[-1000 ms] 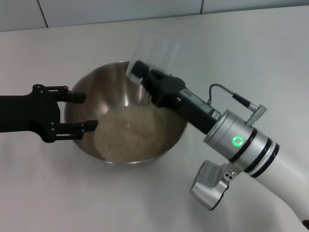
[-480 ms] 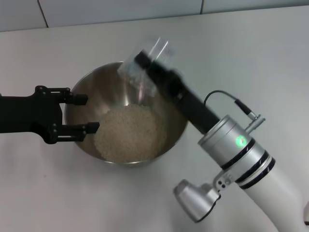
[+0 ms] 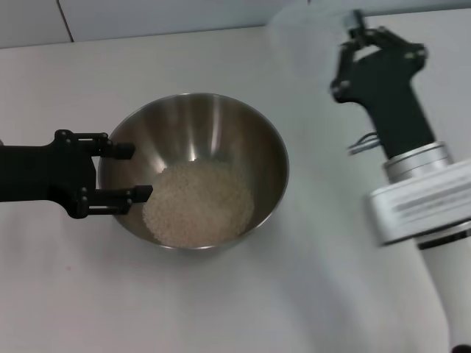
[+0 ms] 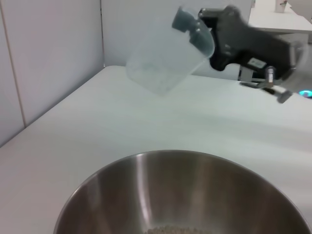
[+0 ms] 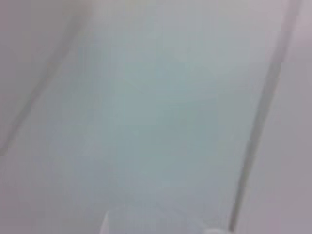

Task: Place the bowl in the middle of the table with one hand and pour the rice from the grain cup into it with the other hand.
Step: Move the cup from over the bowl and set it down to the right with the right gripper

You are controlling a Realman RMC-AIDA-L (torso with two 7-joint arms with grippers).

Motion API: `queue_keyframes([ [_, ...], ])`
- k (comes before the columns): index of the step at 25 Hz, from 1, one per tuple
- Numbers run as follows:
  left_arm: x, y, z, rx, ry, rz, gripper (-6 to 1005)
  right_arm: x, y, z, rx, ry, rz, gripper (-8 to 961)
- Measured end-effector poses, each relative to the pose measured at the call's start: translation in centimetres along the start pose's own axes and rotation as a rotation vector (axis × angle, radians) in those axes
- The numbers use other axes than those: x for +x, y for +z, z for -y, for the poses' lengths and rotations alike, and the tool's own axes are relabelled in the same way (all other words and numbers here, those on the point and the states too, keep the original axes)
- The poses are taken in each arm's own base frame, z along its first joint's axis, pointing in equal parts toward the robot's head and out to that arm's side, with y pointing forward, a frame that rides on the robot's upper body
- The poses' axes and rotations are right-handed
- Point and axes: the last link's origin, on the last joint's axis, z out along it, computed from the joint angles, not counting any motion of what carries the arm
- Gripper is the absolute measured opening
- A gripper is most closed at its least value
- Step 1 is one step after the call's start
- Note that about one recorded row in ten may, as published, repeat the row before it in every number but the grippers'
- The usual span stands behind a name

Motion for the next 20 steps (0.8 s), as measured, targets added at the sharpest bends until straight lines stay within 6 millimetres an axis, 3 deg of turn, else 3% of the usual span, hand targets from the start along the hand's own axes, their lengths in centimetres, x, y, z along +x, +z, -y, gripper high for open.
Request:
queue_keyframes([
  [3,0.0,0.0,0.0,0.000,0.001,0.000,712,3.5,0.1,2.3,-0.014,0.232,-0.111,30],
  [10,0.0,0.0,0.0,-0.002,-0.001,0.000,712,7.7,1.4,3.0,-0.110,0.355,-0.336,32],
  [20,0.3,0.2,0.1,-0.008,0.005,-0.002,712,8.8,2.6,1.4,-0.228,0.346,-0.452,36],
])
